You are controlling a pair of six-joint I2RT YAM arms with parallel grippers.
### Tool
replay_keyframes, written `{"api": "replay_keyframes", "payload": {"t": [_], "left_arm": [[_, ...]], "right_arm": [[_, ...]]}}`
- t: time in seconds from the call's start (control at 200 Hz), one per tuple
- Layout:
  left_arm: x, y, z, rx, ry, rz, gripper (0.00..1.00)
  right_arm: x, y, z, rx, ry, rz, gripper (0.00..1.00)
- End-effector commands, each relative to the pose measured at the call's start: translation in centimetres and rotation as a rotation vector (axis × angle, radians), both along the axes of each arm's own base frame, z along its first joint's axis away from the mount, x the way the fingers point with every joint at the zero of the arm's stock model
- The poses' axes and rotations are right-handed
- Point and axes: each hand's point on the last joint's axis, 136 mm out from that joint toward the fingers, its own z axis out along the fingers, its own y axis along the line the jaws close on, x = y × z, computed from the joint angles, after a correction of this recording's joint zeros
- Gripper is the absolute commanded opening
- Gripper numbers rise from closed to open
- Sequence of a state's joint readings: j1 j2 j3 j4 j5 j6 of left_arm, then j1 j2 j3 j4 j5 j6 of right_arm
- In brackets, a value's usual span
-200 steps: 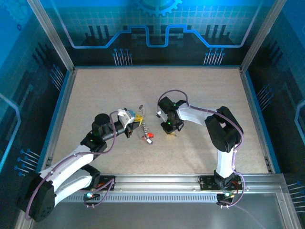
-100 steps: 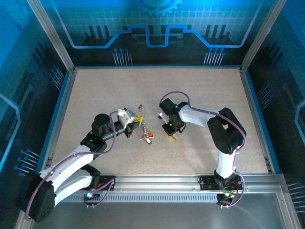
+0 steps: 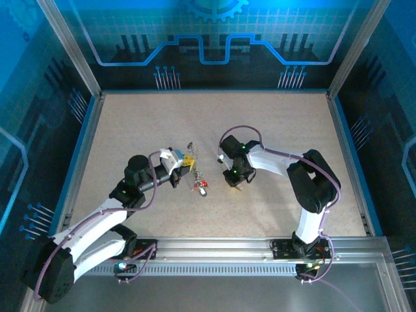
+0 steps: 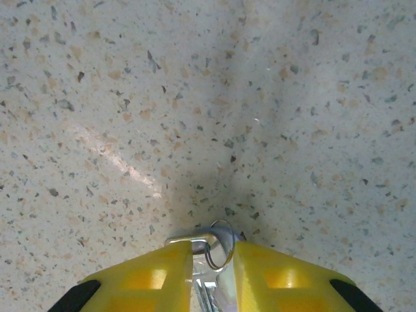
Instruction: Put the keys on the keyring
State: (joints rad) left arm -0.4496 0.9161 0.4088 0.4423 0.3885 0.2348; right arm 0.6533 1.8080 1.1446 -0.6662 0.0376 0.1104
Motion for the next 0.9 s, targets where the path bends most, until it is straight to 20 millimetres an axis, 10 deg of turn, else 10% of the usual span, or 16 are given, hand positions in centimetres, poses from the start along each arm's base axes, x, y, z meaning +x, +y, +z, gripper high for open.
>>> {"api": "replay_keyframes", "payload": {"t": [0.0, 0.895], "left_arm": [[0.0, -0.1, 1.2, -0.033, -0.036, 0.002, 0.00], [0.1, -0.1, 0.8, -0.031, -0.031, 0.005, 0.00]], "right_arm": [[-0.4, -0.3, 0.7, 0.020, 0.017, -0.019, 0.23], [-0.5, -0.3, -0.9, 0.002, 0.042, -0.038, 0.21]]}}
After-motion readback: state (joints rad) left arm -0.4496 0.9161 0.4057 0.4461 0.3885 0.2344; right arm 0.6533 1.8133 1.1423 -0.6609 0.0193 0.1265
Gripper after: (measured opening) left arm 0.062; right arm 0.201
